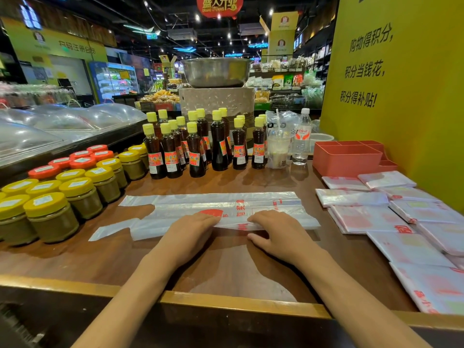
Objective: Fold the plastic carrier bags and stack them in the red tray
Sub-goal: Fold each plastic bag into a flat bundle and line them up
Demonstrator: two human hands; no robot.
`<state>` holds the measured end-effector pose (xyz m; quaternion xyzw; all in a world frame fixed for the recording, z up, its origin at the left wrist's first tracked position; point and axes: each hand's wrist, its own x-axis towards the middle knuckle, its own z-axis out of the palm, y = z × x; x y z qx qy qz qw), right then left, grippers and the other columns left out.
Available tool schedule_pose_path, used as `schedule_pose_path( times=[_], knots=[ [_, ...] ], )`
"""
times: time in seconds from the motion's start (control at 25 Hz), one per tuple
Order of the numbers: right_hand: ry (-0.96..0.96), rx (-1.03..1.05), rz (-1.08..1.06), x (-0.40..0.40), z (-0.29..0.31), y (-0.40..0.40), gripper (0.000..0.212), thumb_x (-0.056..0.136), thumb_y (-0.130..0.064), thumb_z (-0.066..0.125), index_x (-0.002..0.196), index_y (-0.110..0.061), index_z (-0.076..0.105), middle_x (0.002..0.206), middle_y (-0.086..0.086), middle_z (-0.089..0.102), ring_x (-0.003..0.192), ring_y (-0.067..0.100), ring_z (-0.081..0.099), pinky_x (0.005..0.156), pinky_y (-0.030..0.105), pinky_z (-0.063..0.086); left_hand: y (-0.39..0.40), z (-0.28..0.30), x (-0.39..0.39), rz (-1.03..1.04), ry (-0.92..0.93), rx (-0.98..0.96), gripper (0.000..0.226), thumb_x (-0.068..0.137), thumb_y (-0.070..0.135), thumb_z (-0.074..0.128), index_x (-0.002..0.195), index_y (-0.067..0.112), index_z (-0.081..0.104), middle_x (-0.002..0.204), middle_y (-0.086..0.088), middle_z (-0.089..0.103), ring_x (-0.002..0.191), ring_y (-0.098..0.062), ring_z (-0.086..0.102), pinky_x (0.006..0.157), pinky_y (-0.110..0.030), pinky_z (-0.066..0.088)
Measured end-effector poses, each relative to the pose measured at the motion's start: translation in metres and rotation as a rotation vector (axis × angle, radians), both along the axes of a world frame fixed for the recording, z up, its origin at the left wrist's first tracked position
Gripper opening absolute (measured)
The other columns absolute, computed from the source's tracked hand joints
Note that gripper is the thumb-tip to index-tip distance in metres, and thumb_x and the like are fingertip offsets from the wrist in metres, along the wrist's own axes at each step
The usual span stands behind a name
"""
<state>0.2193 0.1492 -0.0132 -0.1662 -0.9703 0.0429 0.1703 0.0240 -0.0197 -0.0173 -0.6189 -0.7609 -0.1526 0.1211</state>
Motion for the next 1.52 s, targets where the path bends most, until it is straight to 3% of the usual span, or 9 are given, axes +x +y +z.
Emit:
schedule_pose_path(
  times=[0.24,0.4,0.56,0.68,0.92,1.08,1.24,1.4,1.52],
  knots=[
    [0.146,-0.022,-0.106,0.009,0.005,0.011,0.028,0.1,-0.041,0.046,0.1,-0.027,0.071,0.096,-0.011,0.068,0.09,0.012,0.06,0.076,0.032,0.05,-0.003,0.005,-0.008,0.151,-0.05,0.106,0.035,0.088,0.043,0.037,0.09,0.024,0.067,0.087,0.009,0.068,0.079,-0.013,0.059,0.067,-0.029,0.046],
    [0.225,-0.096,-0.165,0.021,0.019,0.014,0.022,0.088,-0.043,0.056,0.097,-0.032,0.072,0.089,-0.016,0.071,0.084,0.008,0.064,0.068,0.029,0.051,-0.009,0.009,-0.005,0.221,0.002,0.365,0.026,0.083,0.041,0.049,0.086,0.023,0.068,0.077,0.009,0.07,0.065,-0.012,0.057,0.054,-0.022,0.035],
    [0.181,-0.219,-0.089,0.039,0.042,0.009,0.023,0.08,-0.04,0.062,0.098,-0.037,0.077,0.069,-0.025,0.061,0.073,0.001,0.062,0.062,0.021,0.044,-0.017,0.016,0.003,0.132,0.041,0.516,0.034,0.085,0.045,0.045,0.082,0.018,0.067,0.063,0.007,0.067,0.051,-0.01,0.054,0.045,-0.015,0.031],
    [0.131,-0.22,-0.119,0.042,0.053,0.009,0.018,0.086,-0.03,0.065,0.098,-0.037,0.078,0.07,-0.026,0.061,0.076,-0.002,0.059,0.06,0.012,0.037,-0.017,0.015,-0.007,0.146,0.058,0.505,0.035,0.088,0.046,0.045,0.084,0.019,0.066,0.071,0.006,0.071,0.057,-0.013,0.063,0.046,-0.018,0.038],
    [0.018,-0.11,-0.253,0.014,0.028,0.017,0.031,0.097,-0.026,0.051,0.124,-0.03,0.068,0.117,-0.005,0.07,0.107,0.019,0.062,0.083,0.032,0.046,0.006,0.006,-0.016,0.269,0.013,0.358,0.011,0.098,0.025,0.057,0.092,0.018,0.063,0.08,0.004,0.066,0.07,-0.015,0.051,0.071,-0.031,0.036],
    [-0.099,-0.117,-0.313,0.007,0.012,0.019,0.03,0.099,-0.028,0.042,0.091,-0.019,0.07,0.096,0.003,0.07,0.086,0.027,0.063,0.075,0.035,0.047,0.014,0.0,-0.024,0.27,-0.043,0.108,0.029,0.103,0.037,0.043,0.084,0.023,0.06,0.079,0.009,0.06,0.075,-0.014,0.053,0.078,-0.037,0.043],
    [-0.056,-0.138,-0.369,0.011,0.009,0.012,0.049,0.103,-0.041,0.036,0.062,-0.017,0.046,0.067,0.0,0.05,0.066,0.022,0.05,0.069,0.034,0.036,0.01,-0.004,-0.022,0.191,-0.154,0.042,0.036,0.103,0.04,0.04,0.081,0.019,0.061,0.08,0.005,0.059,0.076,-0.011,0.053,0.073,-0.04,0.047],
    [-0.055,-0.09,-0.386,0.013,0.005,0.008,0.042,0.101,-0.037,0.039,0.066,-0.016,0.046,0.07,0.0,0.048,0.071,0.023,0.05,0.07,0.034,0.033,0.011,-0.002,-0.011,0.14,-0.136,-0.014,0.044,0.095,0.052,0.029,0.094,0.024,0.063,0.09,0.008,0.061,0.083,-0.011,0.055,0.077,-0.037,0.047],
    [-0.014,-0.056,-0.359,0.01,0.002,0.011,0.026,0.099,-0.033,0.042,0.093,-0.018,0.064,0.094,-0.002,0.063,0.091,0.022,0.058,0.087,0.035,0.037,0.011,-0.001,-0.011,0.197,-0.086,-0.01,0.047,0.092,0.054,0.026,0.094,0.024,0.063,0.088,0.008,0.061,0.08,-0.012,0.055,0.079,-0.038,0.045]
  ],
)
